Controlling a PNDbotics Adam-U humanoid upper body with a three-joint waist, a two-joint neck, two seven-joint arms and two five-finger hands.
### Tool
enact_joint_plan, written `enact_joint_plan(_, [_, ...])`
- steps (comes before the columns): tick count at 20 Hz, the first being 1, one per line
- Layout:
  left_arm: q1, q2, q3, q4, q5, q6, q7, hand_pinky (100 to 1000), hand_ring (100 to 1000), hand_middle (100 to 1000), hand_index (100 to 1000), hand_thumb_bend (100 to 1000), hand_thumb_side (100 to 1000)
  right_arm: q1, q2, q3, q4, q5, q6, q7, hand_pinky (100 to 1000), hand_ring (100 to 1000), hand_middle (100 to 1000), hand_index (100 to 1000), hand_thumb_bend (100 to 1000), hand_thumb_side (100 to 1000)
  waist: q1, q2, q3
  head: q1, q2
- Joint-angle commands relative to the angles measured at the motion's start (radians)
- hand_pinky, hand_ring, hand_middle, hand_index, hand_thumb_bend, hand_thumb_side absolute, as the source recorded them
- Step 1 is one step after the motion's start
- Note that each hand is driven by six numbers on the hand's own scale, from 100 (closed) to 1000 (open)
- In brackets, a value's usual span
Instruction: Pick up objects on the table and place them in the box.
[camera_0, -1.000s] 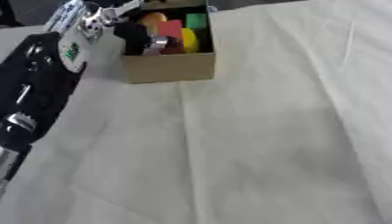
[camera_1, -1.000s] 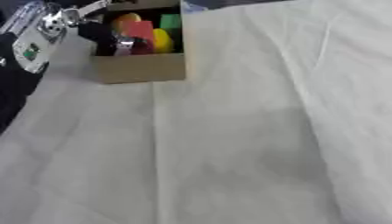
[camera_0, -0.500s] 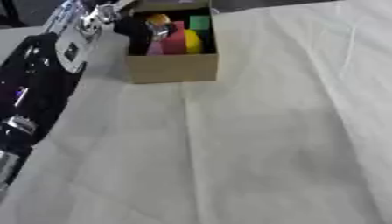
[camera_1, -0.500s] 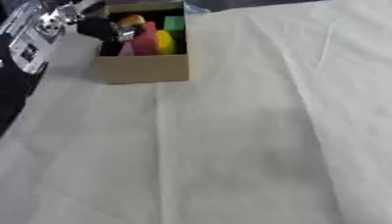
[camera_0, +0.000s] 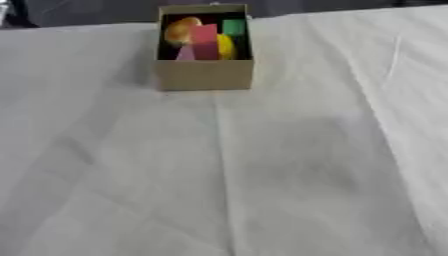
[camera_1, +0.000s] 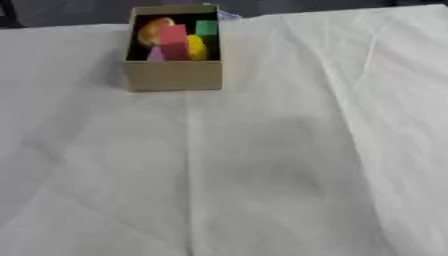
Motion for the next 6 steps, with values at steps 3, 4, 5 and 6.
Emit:
enact_joint_plan(3, [0.213, 0.02, 0.122, -0.165, 0.147, -0.098, 0.222, 922, 816, 742, 882, 220, 553, -0.012, -0.034, -0.017, -0.02, -0.007, -0.009, -0.002, 739, 657, 620, 751, 100, 666, -0.022, -0.044, 0.017, -0.031, 0.023])
enact_joint_plan(4, [0.26, 0.012, 0.13, -0.167, 0.153, -0.124, 0.246, 927, 819, 746, 898, 177, 564, -0.015, -0.037, -0.017, -0.02, -0.01, -0.011, 0.0, 740, 659, 623, 753, 100, 662, -0.027, -0.05, 0.021, -0.033, 0.027])
enact_joint_plan(5, [0.303, 0.002, 0.137, -0.168, 0.156, -0.145, 0.261, 932, 822, 748, 908, 118, 576, -0.02, -0.039, -0.017, -0.02, -0.012, -0.013, 0.003, 743, 663, 628, 756, 100, 658, -0.031, -0.057, 0.024, -0.034, 0.031])
enact_joint_plan(6, [0.342, -0.012, 0.143, -0.168, 0.16, -0.162, 0.274, 936, 824, 750, 909, 107, 574, -0.026, -0.041, -0.016, -0.02, -0.014, -0.015, 0.007, 745, 666, 634, 758, 100, 655, -0.035, -0.063, 0.028, -0.035, 0.034])
